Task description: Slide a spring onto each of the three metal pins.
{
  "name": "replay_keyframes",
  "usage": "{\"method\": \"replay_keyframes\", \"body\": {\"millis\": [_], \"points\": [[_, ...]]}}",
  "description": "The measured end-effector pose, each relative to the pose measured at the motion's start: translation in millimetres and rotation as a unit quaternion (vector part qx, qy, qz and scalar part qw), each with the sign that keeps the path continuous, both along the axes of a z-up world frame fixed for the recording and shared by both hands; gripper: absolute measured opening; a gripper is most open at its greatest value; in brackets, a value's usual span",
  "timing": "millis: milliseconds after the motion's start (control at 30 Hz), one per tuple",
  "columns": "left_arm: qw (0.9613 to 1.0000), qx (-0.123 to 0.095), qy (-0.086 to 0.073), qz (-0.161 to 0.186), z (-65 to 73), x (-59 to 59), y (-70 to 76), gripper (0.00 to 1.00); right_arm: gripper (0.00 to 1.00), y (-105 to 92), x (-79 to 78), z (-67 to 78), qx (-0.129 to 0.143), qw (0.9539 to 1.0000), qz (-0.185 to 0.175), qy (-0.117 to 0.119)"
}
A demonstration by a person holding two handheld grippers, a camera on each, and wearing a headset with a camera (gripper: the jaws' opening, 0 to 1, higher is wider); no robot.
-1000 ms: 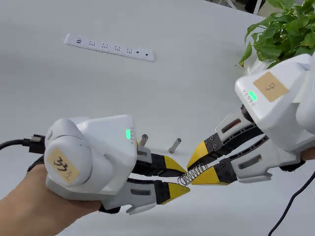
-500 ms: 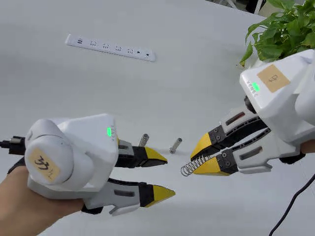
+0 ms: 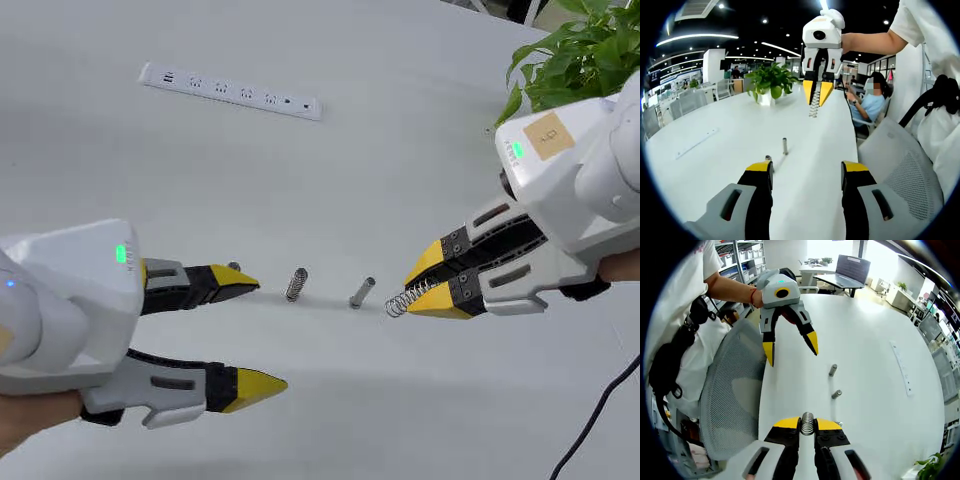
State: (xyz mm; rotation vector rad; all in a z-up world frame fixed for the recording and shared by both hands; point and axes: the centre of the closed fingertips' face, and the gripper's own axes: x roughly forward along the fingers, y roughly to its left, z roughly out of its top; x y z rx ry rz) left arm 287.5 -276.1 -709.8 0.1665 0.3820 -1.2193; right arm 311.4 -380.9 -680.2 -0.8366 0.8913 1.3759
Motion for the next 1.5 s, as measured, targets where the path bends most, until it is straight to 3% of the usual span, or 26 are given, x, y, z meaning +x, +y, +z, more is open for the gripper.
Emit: {"method": "replay_keyframes", "body": {"millis": [133,300,633,1000,1133,1500], "points": [[0.9999,0.007,0.001,0.015,-6.6,6.1,16.1,0.69,0.06,-3.3,11.9,-6.6,-0.004,0.9998,-0.017,-0.005],[0.9995,0.006,-0.002,0.03,-8.5,12.8,29.1,0.79,0.06,-7.2,29.9,-18.6,-0.013,0.9993,-0.034,-0.01],[0.9991,-0.009,0.011,0.039,-18.5,17.8,37.9,0.98,0.06,-9.7,54.1,-39.6,-0.029,0.9983,-0.049,-0.013],[0.9983,-0.016,0.029,0.047,-28.0,20.4,47.2,0.99,0.06,-13.1,73.1,-65.2,-0.062,0.9969,-0.045,-0.018],[0.998,-0.02,0.032,0.051,-29.1,22.6,46.5,0.99,0.06,-13.2,73.4,-75.2,-0.073,0.9965,-0.041,-0.012],[0.9975,-0.031,0.033,0.054,-28.4,25.4,42.8,0.99,0.06,-17.2,68.2,-80.6,-0.091,0.9953,-0.031,-0.001]]}}
